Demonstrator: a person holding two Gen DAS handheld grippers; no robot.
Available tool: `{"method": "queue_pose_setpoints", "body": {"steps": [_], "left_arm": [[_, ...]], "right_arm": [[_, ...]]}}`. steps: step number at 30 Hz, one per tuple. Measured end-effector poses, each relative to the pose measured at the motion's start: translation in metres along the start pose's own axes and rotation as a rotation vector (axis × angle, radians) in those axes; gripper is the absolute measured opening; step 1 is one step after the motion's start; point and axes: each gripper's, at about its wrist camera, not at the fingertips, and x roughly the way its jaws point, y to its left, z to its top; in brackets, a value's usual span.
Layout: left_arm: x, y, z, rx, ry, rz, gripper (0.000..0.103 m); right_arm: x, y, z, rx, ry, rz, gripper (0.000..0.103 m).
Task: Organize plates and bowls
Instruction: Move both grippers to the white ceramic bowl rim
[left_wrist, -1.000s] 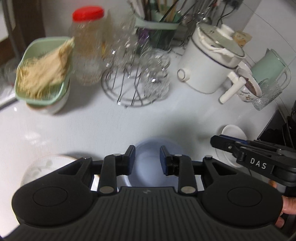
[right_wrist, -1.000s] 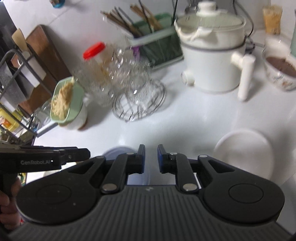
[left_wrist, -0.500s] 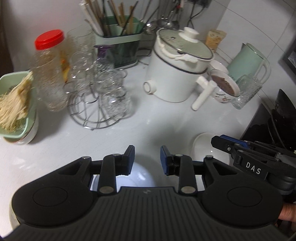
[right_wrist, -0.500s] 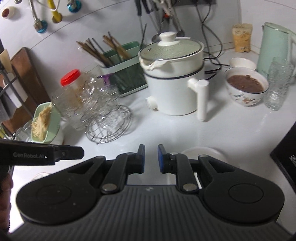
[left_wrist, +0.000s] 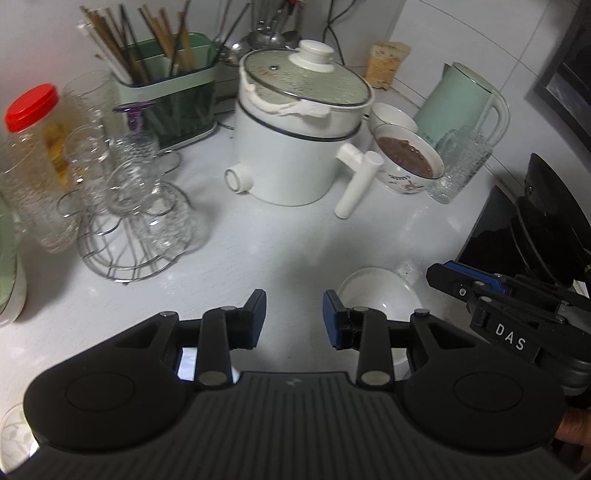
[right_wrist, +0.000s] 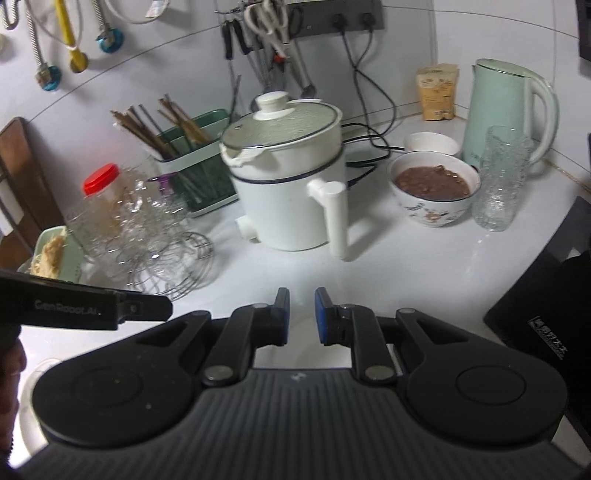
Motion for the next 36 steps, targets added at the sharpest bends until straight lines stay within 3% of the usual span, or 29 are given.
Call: {"method": "queue_pose_setpoints", "body": {"steps": [9,11,13,27,36], "left_arm": [[0.031,-0.021,0.009,0.065,0.049,-0.009,0.058],[0.038,-0.024,0.010,0.081,0.062,-0.024,0.060],[0.045,-0.029,0.011,0.099,0.072,-0.035,0.060],[0.096,-0.056,0.016,0.144,0.148,-0.135,0.059],[0.119,-0.058,0.017,0.158,0.185,-0.093,0.058]], "right_arm": [[0.002,-0.028,-0.005,0.048,0.000,-0.091,0.021],[0.001,-0.034,-0.006,0.066,-0.003,-0.102,0.040],[0.000,-0.039,-0.007,0.080,-0.011,-0.120,0.047],[0.018,-0.081,-0.020,0.138,0.035,-0.200,0.046],[0.040,-0.106,-0.029,0.263,0.121,-0.084,0.046]]}}
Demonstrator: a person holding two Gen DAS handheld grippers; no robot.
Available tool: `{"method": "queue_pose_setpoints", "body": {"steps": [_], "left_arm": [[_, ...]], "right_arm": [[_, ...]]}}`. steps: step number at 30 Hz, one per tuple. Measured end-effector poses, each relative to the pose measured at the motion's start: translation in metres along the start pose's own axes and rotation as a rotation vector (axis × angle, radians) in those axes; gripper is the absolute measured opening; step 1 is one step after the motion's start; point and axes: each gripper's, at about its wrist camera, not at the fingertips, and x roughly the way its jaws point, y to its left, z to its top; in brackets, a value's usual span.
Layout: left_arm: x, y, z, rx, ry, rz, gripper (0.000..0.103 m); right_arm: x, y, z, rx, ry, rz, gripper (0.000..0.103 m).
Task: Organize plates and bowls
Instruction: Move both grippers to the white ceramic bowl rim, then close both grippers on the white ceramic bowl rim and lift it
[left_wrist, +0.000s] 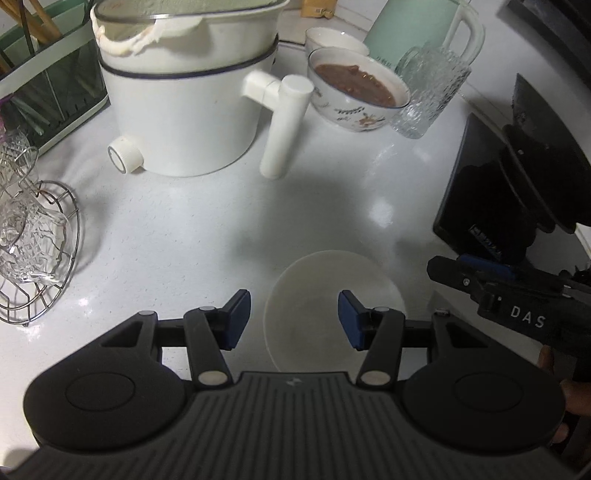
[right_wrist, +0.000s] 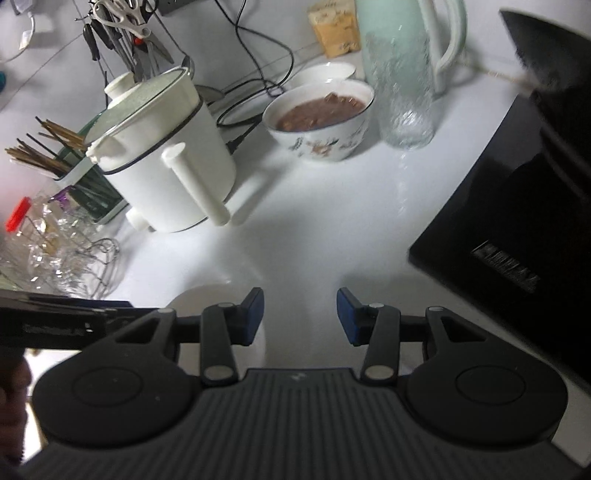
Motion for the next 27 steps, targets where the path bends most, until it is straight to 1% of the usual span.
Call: {"method": "queue_pose_setpoints", "body": {"steps": [2,7,10,11,15,17,20,27], "left_arm": [[0.006,0.001,0.000,-0.002,0.014,0.002,0.057],[0.019,0.007,-0.003,-0.021,0.066,-0.009,0.055],[0.025,0.010,-0.007,-0.039,0.092,-0.019,0.052],[0.026,0.012,-0.008,-0.048,0.098,-0.022,0.051],[0.029,0.016,-0.012,-0.069,0.113,-0.024,0.046],[0.031,0.018,-0.014,-0.081,0.121,-0.033,0.041],[0.033,0.020,-0.016,-0.094,0.129,-0.038,0.035],[0.030,0.017,-0.019,-0.093,0.122,-0.065,0.033]], "right_arm": [[0.006,-0.001,0.000,0.013,0.021,0.025,0.043],[0.016,0.008,0.001,-0.023,0.042,0.052,0.042],[0.024,0.011,-0.001,-0.028,0.080,0.071,0.035],[0.027,0.012,-0.002,-0.027,0.095,0.076,0.030],[0.035,0.012,-0.005,-0.011,0.134,0.074,0.027],[0.039,0.011,-0.007,-0.003,0.149,0.076,0.023],[0.043,0.011,-0.010,0.010,0.171,0.080,0.021],[0.048,0.012,-0.016,0.030,0.211,0.096,0.017]]}}
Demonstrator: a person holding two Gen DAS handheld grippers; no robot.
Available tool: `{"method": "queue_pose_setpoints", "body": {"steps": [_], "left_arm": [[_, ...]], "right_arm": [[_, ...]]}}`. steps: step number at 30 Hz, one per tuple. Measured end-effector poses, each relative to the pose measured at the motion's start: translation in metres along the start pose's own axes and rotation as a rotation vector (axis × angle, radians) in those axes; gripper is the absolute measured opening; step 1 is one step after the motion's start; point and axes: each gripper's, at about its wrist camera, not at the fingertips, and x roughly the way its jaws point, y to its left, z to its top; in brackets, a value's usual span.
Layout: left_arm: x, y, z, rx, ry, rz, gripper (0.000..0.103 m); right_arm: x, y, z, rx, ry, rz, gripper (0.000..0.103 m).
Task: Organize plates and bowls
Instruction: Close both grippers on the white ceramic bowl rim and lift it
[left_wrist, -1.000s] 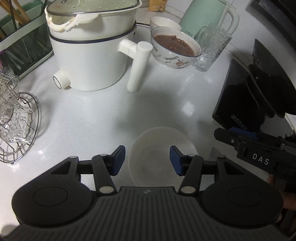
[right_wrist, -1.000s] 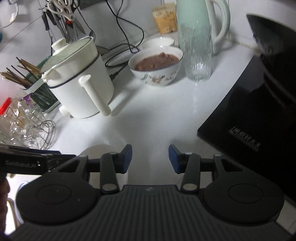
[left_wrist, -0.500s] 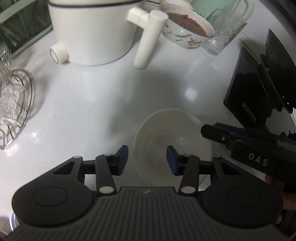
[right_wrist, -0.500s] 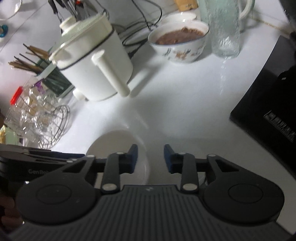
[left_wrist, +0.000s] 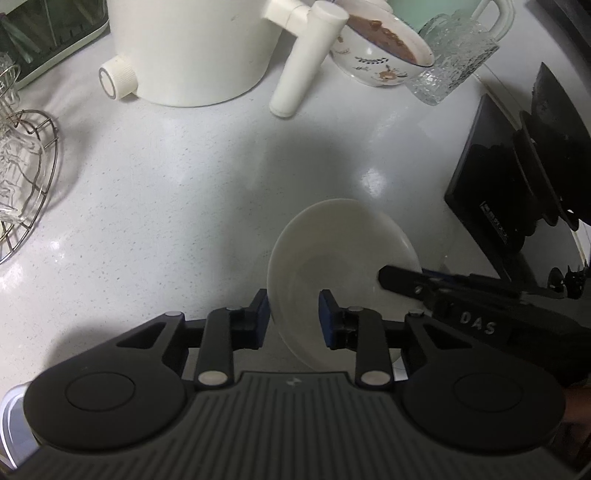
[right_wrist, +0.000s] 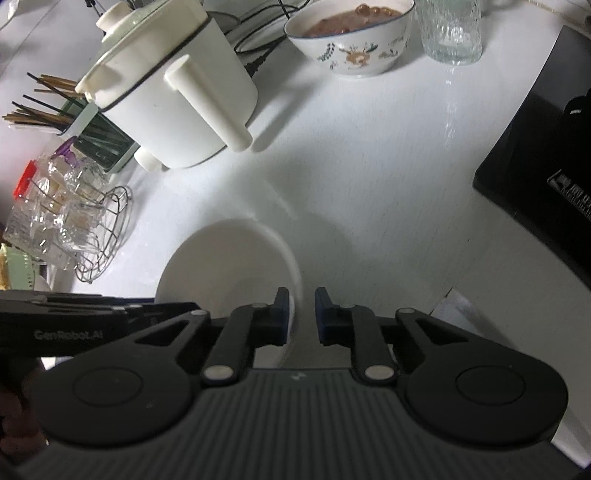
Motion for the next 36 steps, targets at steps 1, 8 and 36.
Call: {"method": "queue_pose_setpoints", "body": {"steps": [1,8,36], "left_arm": [[-0.001,-0.001,0.000,0.002,-0.002,-0.004,0.033],[-0.006,0.000,-0.002,-0.019,-0.003,-0.025,0.033],[-0.081,-0.017,-0.017,0.001,-0.097,-0.014,0.034]], "right_arm": [[0.000,0.001,-0.001,0.000,0.002,0.004,0.017],[-0.004,0.002,-0.002,0.002,-0.008,0.012,0.017],[-0.068,0.043,-0.001,-0.070,-0.129,0.017,0.018]]}}
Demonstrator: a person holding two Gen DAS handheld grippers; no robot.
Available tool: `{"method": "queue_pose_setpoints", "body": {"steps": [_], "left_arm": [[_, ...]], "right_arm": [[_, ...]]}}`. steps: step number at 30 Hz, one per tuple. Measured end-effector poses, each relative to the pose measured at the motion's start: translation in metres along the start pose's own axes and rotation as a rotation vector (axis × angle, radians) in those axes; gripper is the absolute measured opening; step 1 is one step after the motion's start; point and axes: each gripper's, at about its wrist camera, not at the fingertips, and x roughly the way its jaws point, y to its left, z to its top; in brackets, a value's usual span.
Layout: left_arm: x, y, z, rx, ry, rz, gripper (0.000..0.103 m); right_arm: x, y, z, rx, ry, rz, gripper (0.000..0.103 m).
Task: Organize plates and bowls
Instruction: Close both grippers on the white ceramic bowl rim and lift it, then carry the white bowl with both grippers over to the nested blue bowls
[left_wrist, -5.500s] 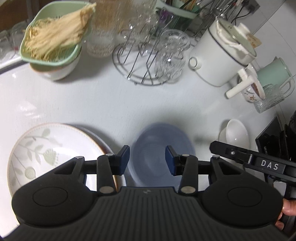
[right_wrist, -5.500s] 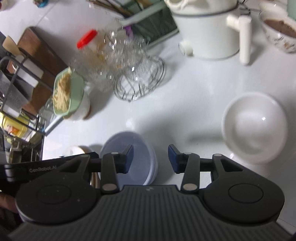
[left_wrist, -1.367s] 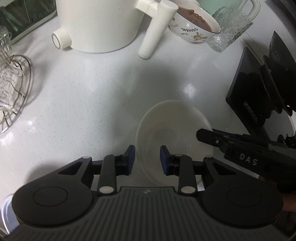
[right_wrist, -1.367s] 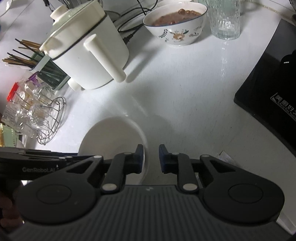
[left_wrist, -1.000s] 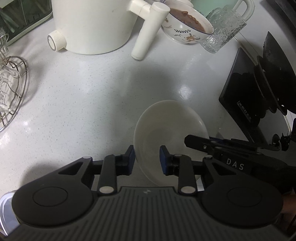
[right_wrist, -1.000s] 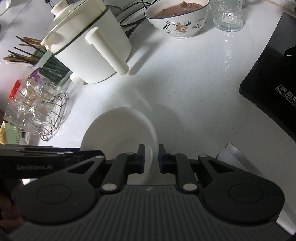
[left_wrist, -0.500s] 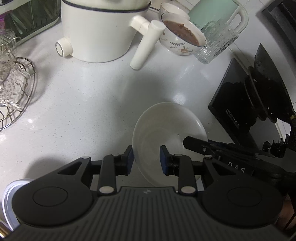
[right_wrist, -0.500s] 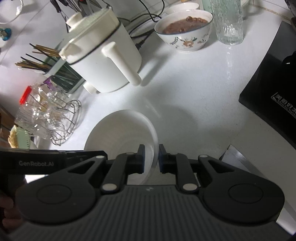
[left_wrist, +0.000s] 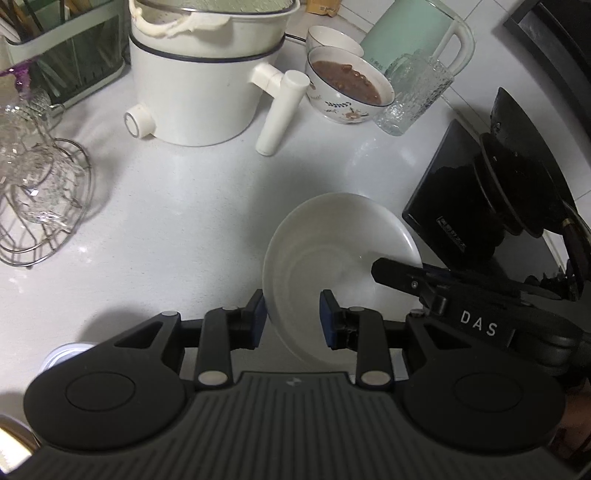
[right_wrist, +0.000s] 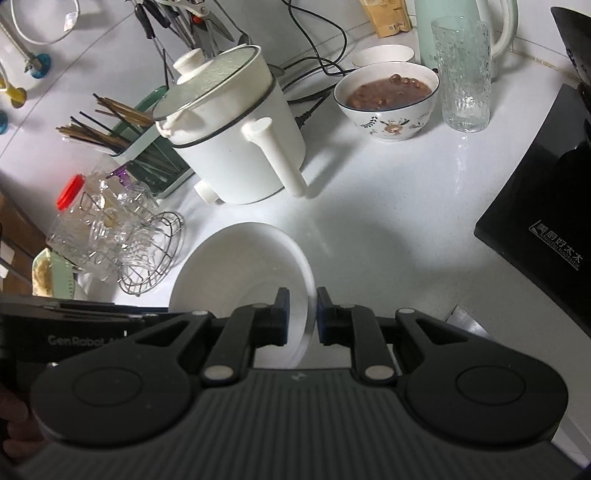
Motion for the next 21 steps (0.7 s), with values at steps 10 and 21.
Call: {"method": "queue_pose_setpoints", "body": {"steps": [10,21], "left_arm": [[-0.029,0.009,-0.009,-0.077,-0.059,-0.001,0.034],[-0.070,0.030,-0.018,-0.155,-0.135,0.022,0.034]], "right_arm": [[-0.012,0.015,-0.001,0.013,0.001,0.032,0.017],[-0.017,0.046,0.004,-0.025,0.007,0.097,0.017]]}}
